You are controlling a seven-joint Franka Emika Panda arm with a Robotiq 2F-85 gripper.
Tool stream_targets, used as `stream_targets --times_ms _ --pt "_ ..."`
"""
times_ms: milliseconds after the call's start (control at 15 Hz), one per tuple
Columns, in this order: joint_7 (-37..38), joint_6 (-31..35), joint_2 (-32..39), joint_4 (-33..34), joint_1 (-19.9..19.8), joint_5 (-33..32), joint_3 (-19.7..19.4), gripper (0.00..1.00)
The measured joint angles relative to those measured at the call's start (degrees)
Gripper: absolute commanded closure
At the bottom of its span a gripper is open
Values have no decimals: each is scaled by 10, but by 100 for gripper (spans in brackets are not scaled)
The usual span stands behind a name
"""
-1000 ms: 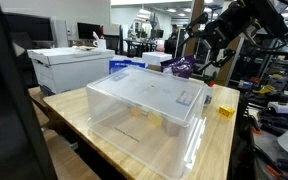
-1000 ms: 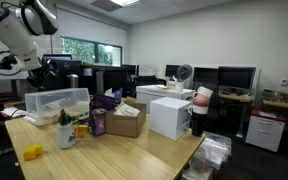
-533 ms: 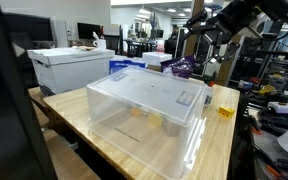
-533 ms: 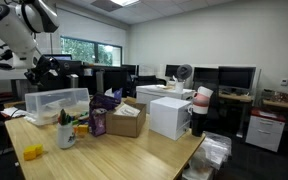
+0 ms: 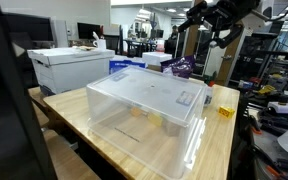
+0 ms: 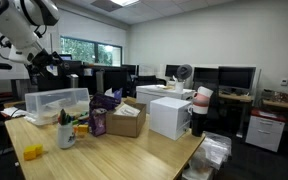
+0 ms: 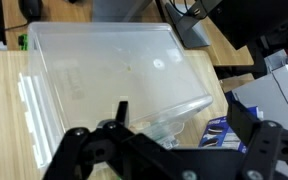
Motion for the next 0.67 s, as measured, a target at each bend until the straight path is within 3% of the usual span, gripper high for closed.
stream_targets --times_ms 667 --pt "123 0 -2 31 -26 5 50 0"
